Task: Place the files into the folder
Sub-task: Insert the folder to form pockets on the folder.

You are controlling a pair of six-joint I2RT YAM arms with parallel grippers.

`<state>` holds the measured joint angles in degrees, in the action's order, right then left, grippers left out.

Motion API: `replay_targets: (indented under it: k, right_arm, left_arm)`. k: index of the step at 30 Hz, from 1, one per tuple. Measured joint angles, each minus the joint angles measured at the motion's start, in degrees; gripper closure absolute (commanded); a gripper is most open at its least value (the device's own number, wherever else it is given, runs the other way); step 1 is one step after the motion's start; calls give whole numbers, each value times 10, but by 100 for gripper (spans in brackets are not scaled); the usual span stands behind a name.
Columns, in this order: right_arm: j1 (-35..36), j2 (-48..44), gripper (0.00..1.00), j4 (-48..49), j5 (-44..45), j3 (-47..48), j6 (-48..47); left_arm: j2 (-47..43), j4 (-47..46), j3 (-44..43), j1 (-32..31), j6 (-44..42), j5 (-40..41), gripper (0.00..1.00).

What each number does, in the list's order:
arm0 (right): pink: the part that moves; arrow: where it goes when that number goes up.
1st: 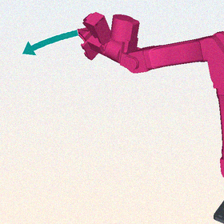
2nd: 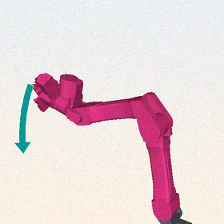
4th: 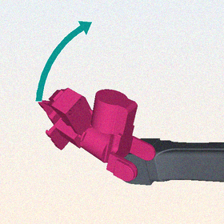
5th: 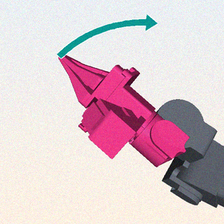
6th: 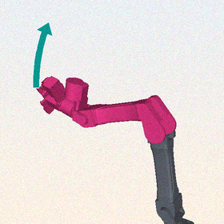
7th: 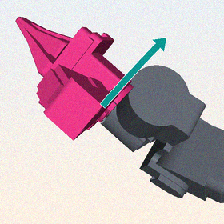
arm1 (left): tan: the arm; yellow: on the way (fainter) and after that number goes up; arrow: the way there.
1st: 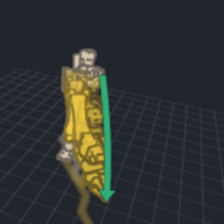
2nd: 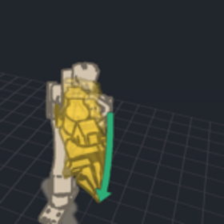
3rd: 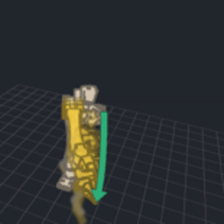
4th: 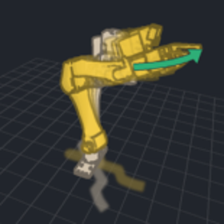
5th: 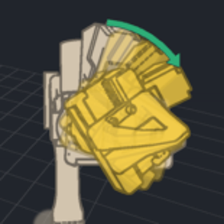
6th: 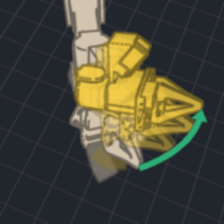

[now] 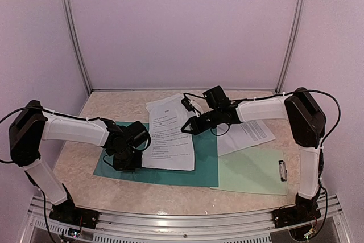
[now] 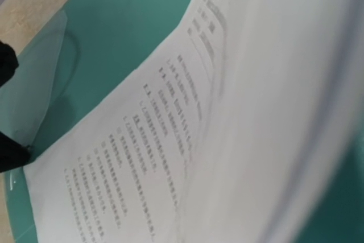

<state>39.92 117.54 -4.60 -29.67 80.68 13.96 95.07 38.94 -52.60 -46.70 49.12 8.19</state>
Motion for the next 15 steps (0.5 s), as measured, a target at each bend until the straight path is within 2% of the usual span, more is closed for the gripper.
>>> replay_targets:
  k: [15]
  right_arm:
    - [19, 0, 100, -31, 34, 18, -15]
  left_arm:
    - [0, -2, -1, -12, 12, 11, 100]
